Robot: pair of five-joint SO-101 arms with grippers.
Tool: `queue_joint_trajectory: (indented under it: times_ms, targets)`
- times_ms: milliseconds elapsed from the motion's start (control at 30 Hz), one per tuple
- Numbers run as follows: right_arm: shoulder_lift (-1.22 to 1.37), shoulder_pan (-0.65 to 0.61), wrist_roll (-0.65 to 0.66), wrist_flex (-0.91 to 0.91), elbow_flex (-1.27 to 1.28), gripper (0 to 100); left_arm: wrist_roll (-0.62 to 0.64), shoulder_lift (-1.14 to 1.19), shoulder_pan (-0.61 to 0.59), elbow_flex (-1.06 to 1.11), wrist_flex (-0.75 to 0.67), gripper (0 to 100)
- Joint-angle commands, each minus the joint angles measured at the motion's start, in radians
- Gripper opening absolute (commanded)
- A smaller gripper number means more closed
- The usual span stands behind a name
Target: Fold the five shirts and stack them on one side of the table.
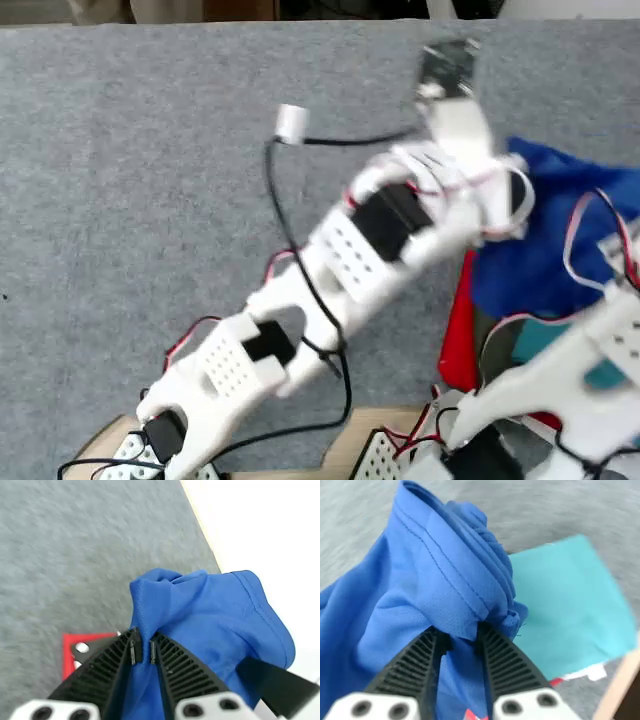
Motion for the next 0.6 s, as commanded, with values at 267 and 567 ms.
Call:
queue_joint_trajectory:
  times_ms: [267,567]
  targets:
    - [-0.154,0.274,0.158,-0.224,0.297,0.5,0.000,-0.036,0.123,0.186,-0.201,2]
    - [-0.165,0.291,0.173,-0.226,0.398,42.7,0.000,-0.036,0.114,0.204,-0.201,13]
